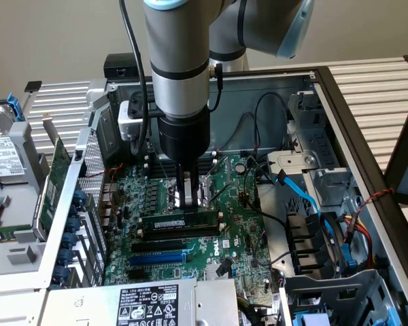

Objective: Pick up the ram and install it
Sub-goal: 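Insert the ram into the slot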

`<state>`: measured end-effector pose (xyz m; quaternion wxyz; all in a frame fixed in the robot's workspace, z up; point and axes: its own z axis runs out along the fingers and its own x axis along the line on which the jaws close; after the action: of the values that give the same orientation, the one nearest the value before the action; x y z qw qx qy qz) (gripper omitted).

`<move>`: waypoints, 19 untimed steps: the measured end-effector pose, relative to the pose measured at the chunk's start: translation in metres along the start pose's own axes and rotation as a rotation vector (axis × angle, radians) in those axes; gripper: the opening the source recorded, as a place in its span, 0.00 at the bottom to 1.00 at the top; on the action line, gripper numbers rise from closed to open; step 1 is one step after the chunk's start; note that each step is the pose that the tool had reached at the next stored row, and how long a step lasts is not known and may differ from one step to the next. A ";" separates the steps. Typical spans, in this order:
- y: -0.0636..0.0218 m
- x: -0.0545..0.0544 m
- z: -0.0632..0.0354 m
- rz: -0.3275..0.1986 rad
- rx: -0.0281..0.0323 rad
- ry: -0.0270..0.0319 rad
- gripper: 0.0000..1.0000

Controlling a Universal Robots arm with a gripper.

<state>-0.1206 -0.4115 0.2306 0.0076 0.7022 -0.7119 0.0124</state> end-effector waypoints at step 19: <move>-0.0001 0.001 -0.0013 0.005 0.0002 -0.0002 0.13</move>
<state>-0.1205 -0.4128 0.2319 0.0075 0.7005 -0.7135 0.0125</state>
